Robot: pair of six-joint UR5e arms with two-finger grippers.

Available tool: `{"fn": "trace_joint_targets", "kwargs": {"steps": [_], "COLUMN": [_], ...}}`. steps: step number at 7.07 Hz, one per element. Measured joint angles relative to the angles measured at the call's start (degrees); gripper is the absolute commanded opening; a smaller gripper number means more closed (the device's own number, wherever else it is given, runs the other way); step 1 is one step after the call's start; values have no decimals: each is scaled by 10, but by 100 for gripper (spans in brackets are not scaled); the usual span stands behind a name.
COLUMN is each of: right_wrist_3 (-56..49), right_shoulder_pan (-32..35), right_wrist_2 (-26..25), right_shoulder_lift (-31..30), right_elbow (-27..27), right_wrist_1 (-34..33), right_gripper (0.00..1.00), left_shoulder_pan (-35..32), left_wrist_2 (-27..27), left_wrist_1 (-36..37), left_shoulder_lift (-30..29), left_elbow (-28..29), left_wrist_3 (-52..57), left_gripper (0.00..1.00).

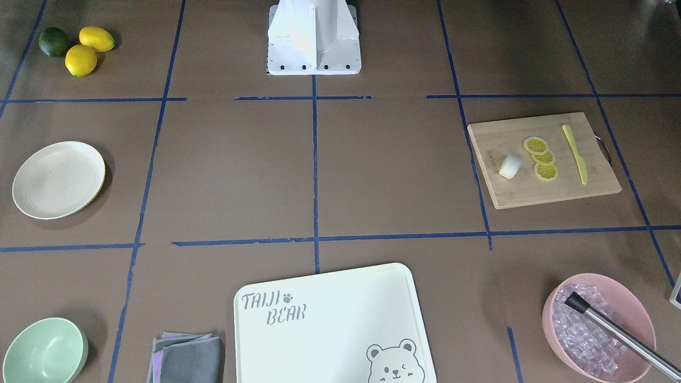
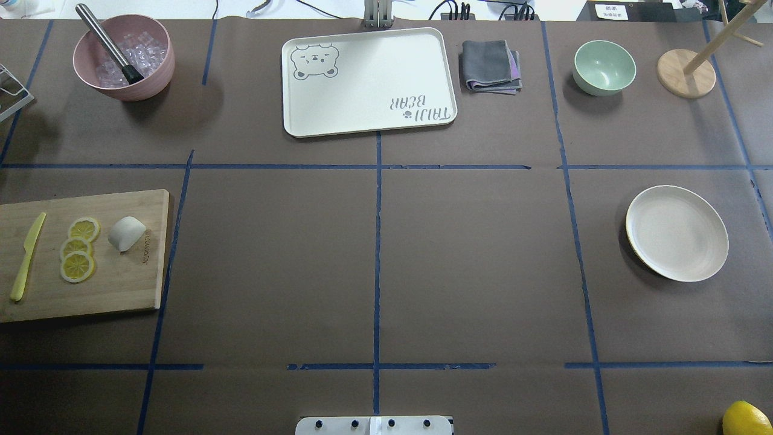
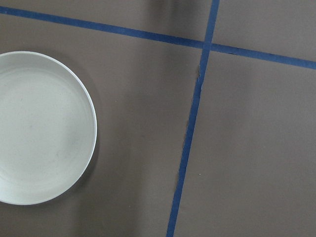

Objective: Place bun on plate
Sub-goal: 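Move the right gripper toward the white plate's rim, then grip the rim of the white plate with the right gripper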

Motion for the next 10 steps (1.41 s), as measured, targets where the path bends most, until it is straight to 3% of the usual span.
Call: {"fn": "trace_joint_targets", "kwargs": {"steps": [3, 5, 6, 8, 9, 10], "right_wrist_3": [-1, 22, 80, 234, 305, 357], "right_shoulder_pan": [-8, -64, -100, -165, -187, -204], "right_wrist_2": [0, -2, -6, -23, -30, -38], "right_shoulder_lift": [0, 1, 1, 16, 41, 66], "right_elbow": [1, -1, -9, -76, -129, -171], "right_wrist_1": [1, 40, 82, 243, 317, 364], "right_gripper": [100, 100, 100, 98, 94, 80], "left_shoulder_pan": [2, 3, 3, 4, 4, 4], "left_wrist_2": [2, 0, 0, -1, -1, -1], "left_wrist_1": [-2, -2, -2, -2, -2, -2], "left_shoulder_lift": [1, 3, 4, 6, 7, 7], "left_elbow": [-12, -14, -15, -15, -15, -15], "left_wrist_3": [-1, -1, -1, -1, -1, -1], "left_gripper": [100, 100, 100, 100, 100, 100]}}
